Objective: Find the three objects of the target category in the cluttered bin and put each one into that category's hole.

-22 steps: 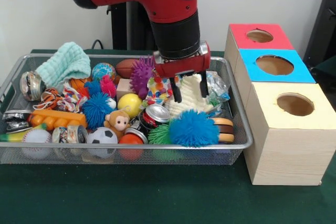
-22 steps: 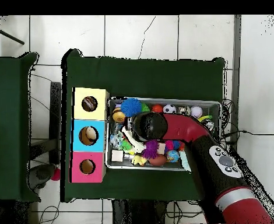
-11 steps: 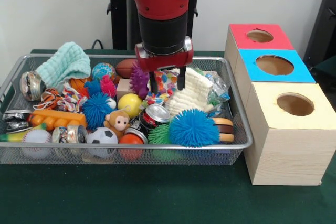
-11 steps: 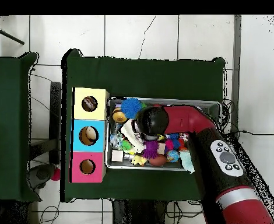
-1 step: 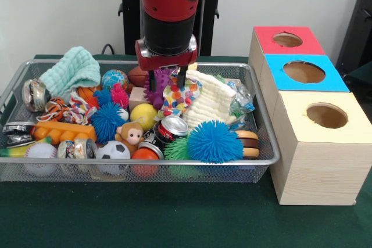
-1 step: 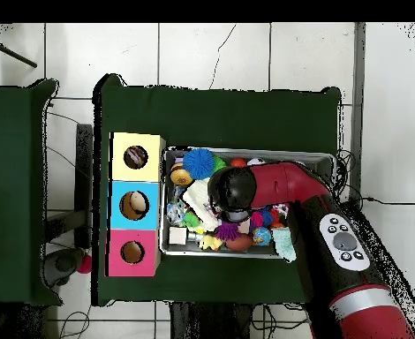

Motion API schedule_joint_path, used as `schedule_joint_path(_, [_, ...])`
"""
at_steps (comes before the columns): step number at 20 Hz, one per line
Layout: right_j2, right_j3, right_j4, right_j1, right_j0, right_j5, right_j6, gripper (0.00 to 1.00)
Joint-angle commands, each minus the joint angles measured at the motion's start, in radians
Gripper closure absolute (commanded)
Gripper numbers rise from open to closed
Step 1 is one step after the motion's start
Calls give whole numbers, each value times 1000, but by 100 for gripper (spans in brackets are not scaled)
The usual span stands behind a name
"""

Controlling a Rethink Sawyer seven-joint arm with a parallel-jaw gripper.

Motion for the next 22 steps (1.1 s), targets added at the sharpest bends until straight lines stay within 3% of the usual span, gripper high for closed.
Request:
schedule_joint_path(1, [-22,82,-19,23,-27,61,-74,0])
schedule_joint_path(5, [0,158,83,25,-60,-14,38,0])
schedule_joint_path(6, [12,180,115,31,-73,-72,81,0])
schedule_joint_path(11, [23,231,221,50,-101,-176,166,0])
schedule_joint_path(16, [13,249,293,61,-104,-202,174,0])
schedule_joint_path(22, [-1,246,315,49,-84,-258,166,0])
